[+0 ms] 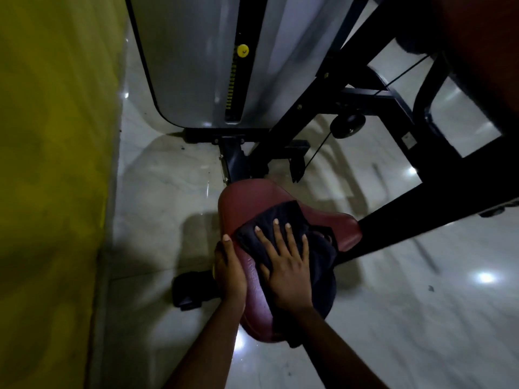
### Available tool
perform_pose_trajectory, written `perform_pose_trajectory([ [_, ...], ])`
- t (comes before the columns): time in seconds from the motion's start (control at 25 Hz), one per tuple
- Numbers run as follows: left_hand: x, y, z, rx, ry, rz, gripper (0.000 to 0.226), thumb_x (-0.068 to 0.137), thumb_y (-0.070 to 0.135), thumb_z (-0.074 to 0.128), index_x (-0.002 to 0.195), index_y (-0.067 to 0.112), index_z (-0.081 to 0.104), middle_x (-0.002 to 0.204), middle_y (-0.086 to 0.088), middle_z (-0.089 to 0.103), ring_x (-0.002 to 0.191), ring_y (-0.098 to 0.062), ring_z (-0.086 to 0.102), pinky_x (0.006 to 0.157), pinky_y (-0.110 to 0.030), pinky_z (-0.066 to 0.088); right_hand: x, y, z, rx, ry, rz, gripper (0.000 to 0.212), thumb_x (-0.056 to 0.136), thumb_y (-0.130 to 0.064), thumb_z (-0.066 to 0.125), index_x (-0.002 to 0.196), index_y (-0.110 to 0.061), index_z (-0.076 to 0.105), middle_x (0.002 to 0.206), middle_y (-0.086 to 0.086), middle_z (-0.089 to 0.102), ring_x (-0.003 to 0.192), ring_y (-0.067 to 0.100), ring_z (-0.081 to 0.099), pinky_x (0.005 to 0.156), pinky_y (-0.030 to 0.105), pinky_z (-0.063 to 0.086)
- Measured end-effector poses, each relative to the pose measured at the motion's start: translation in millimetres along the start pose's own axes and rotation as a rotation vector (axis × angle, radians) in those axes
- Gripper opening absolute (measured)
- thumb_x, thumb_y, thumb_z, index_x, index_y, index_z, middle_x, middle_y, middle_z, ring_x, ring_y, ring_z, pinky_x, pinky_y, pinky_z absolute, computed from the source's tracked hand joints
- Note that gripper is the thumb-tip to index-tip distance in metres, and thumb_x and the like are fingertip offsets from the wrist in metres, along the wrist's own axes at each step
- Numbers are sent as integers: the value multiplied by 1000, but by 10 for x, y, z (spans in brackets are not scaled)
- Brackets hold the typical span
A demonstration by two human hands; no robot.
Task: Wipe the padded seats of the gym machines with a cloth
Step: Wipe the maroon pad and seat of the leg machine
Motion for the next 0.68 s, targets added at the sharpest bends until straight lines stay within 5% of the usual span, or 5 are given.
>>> perform_pose_trajectory([
  [0.16,-451,141,-310,-21,-92,-154,89,74,81,42,137,19,46,140,-1,50,128,-22,48,110,-42,35,-482,-174,-189,198,-104,-75,59,78,-31,44,136,-28,38,141,6,48,133,25,37,111,39,10],
  [0.32,-1534,878,-628,93,-63,-45,46,99,27,41,134,-3,47,132,-19,52,121,-35,50,96,-36,40,-802,-145,-968,682,-225,319,43,93,-14,50,135,-18,46,127,12,59,116,28,55,92,27,36],
  [0.4,-1845,1043,-715,149,-136,-41,49,98,32,44,133,-2,48,130,-19,54,119,-35,52,93,-37,42,-1036,-111,-1387,830,-149,509,36,96,-18,48,132,-12,49,116,12,64,107,29,60,77,21,39],
  [0.52,-2182,1213,-627,278,-415,-61,64,91,55,44,143,19,36,144,-8,42,128,-30,44,104,-40,38,-1337,-102,-1989,1001,7,736,35,98,-17,46,133,-13,46,114,-1,59,107,21,58,78,19,40],
  [0.68,-2700,1318,-305,409,-650,55,52,96,41,44,144,23,34,148,-1,38,135,-21,37,112,-35,28,-1757,38,-2596,1102,266,924,35,97,-16,47,132,-16,48,121,1,59,111,16,56,87,23,44],
])
Point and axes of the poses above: each hand's wrist, its own x-axis towards the middle knuckle, its own z-axis out of the palm, y = z × x, the point moved 2 cm from there along x, towards the middle knuckle
